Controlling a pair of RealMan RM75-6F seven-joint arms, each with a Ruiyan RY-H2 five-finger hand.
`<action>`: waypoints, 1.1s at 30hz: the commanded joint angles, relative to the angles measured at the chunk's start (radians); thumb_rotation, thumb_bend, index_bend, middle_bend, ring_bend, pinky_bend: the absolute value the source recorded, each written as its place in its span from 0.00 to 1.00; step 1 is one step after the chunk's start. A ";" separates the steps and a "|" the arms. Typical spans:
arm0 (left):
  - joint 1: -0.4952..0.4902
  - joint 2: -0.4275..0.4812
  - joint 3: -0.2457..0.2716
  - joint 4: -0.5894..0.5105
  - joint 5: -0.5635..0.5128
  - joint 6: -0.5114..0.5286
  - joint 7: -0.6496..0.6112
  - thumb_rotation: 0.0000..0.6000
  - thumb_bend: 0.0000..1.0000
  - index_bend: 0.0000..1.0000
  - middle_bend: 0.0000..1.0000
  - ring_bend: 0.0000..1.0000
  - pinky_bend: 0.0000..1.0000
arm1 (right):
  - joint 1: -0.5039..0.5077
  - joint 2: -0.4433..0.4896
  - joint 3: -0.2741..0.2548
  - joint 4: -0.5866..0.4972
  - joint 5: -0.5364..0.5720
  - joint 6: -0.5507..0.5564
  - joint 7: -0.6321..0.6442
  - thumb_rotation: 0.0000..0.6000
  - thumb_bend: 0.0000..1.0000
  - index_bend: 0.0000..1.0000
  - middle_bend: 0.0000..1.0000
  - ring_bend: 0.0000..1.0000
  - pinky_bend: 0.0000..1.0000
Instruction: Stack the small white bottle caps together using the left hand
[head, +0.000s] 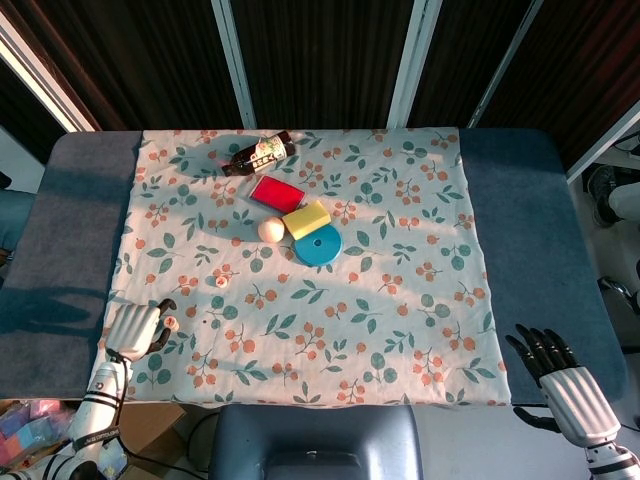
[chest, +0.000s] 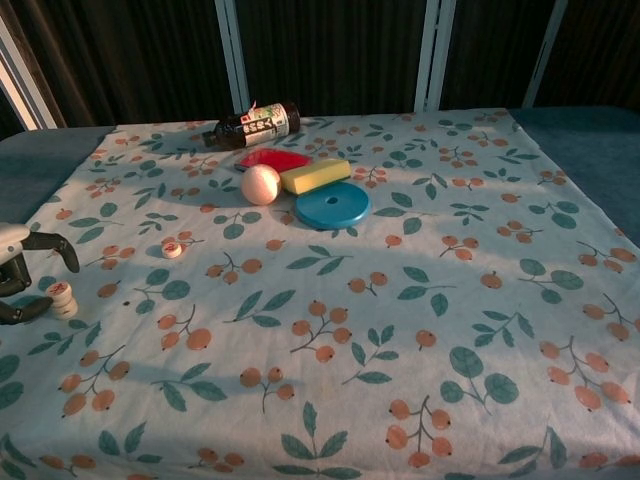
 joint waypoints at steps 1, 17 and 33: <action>0.003 0.007 0.000 -0.010 0.005 0.004 -0.002 1.00 0.41 0.34 1.00 1.00 1.00 | 0.000 0.000 0.000 0.000 -0.001 0.001 0.001 1.00 0.18 0.00 0.00 0.00 0.00; -0.169 -0.076 -0.187 -0.049 -0.143 -0.100 0.071 1.00 0.39 0.30 1.00 1.00 1.00 | 0.003 0.001 -0.001 0.002 -0.003 -0.003 0.000 1.00 0.18 0.00 0.00 0.00 0.00; -0.300 -0.198 -0.207 0.181 -0.364 -0.226 0.191 1.00 0.35 0.29 1.00 1.00 1.00 | 0.003 0.012 0.003 0.008 0.005 0.003 0.028 1.00 0.18 0.00 0.00 0.00 0.00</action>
